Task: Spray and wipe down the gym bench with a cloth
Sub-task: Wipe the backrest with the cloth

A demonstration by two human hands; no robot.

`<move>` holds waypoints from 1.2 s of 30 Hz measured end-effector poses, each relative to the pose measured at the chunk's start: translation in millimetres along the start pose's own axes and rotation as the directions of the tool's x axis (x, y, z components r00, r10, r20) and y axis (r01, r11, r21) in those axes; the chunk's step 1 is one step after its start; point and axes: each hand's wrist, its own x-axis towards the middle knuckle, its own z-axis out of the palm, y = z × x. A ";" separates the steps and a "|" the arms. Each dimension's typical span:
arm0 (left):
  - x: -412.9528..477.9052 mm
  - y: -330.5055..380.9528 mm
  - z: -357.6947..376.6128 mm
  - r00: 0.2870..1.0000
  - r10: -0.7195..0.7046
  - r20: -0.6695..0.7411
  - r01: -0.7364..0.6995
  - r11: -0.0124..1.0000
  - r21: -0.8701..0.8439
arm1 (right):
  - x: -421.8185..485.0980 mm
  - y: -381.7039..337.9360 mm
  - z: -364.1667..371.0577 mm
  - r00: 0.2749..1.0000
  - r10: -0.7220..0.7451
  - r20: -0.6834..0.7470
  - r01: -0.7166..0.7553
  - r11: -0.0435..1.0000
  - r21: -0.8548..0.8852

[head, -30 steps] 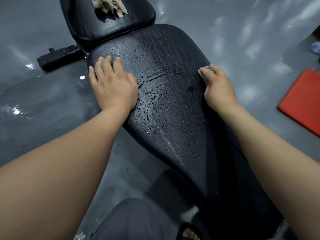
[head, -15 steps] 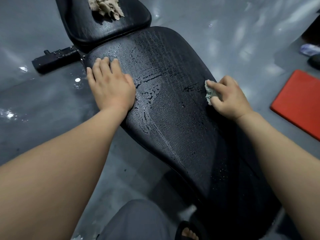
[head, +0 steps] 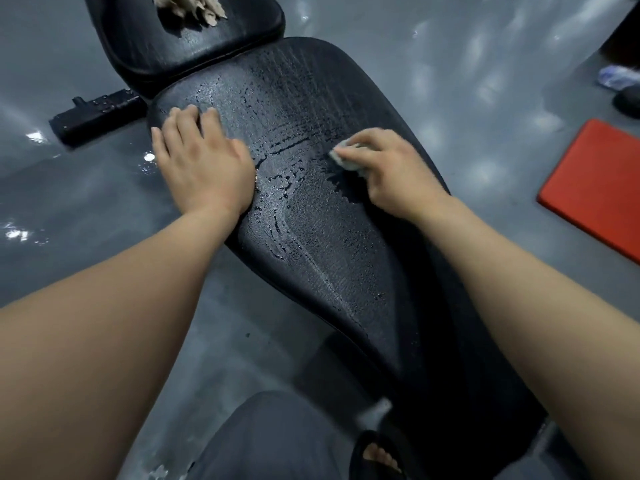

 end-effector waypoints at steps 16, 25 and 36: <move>1.1 -1.3 0.7 1.000 -0.002 -0.028 0.002 1.000 0.024 | -2.4 -30.0 -2.7 0.984 -0.179 0.017 0.176 0.980 0.092; 0.9 -0.1 0.7 1.000 -0.007 -0.014 0.007 0.999 0.038 | 7.7 -60.8 20.1 0.943 -0.320 0.092 0.302 0.938 0.169; 1.0 -0.5 -0.4 1.000 -0.012 -0.012 0.013 1.000 0.026 | 0.0 -49.3 27.1 0.987 -0.159 -0.026 0.160 0.984 0.081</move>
